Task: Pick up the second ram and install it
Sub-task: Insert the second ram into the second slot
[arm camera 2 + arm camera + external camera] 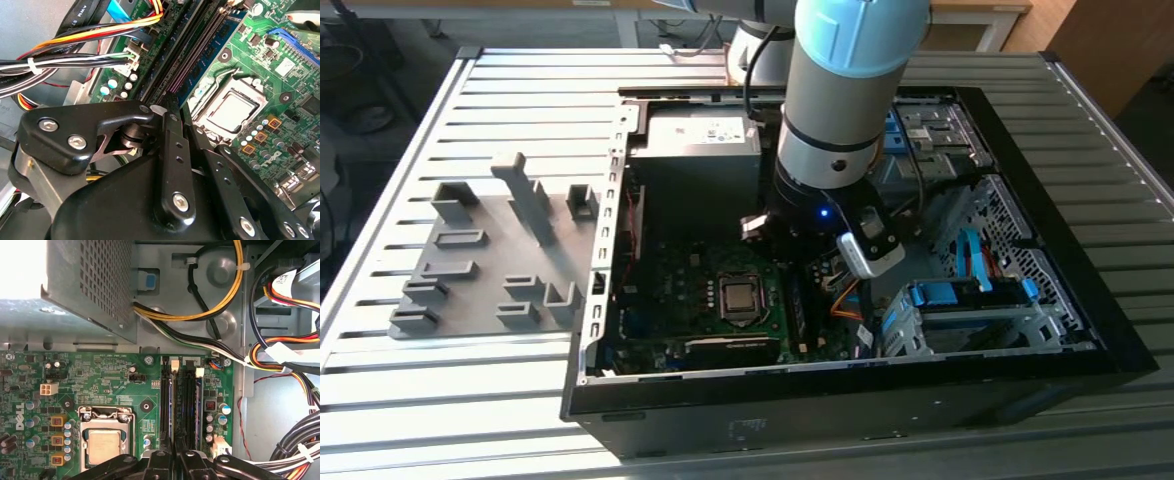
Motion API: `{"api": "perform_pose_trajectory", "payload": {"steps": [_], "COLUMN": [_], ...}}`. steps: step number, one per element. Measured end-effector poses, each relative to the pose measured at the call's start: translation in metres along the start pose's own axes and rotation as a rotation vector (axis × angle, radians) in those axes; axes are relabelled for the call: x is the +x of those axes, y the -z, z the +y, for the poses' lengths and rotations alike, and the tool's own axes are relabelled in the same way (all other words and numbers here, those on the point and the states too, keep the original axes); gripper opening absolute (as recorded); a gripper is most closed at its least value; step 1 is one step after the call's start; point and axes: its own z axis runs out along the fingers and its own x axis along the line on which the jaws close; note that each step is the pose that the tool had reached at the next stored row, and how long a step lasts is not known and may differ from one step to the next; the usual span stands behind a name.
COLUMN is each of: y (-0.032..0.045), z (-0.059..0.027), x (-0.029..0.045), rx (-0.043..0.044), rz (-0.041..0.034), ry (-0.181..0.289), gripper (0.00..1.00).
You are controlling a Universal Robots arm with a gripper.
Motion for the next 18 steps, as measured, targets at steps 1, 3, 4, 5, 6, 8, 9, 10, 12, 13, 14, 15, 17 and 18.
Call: {"api": "perform_pose_trajectory", "payload": {"steps": [1,3,4,5,6,8,9,10,12,13,14,15,17,18], "y": [0.0000,-0.0001,-0.0001,-0.0001,-0.0002,-0.0005,-0.0008,-0.0012,-0.0017,-0.0020,-0.0022,-0.0026,-0.0036,-0.0041], "z": [0.0000,0.0000,0.0000,0.0000,0.0000,0.0000,0.0000,0.0000,0.0000,-0.0001,-0.0001,-0.0001,-0.0001,-0.0002], "x": [0.0000,0.0000,0.0000,0.0000,0.0000,0.0000,0.0000,-0.0001,0.0000,0.0000,0.0000,0.0000,-0.0001,-0.0001], "rx": [0.0000,0.0000,0.0001,0.0002,0.0002,0.0001,0.0000,0.0000,0.0004,0.0003,0.0004,0.0003,0.0003,0.0003], "rz": [0.0000,0.0000,0.0000,0.0000,0.0000,-0.0001,-0.0001,-0.0002,0.0000,0.0000,0.0000,0.0000,-0.0001,0.0000], "ry": [0.000,0.002,0.005,0.009,0.014,0.017,0.017,0.017,0.017,0.017,0.017,0.017,0.017,0.017], "gripper": [0.14,0.14,0.14,0.14,0.14,0.14,0.14,0.14,0.14,0.14,0.14,0.14,0.14,0.14]}}
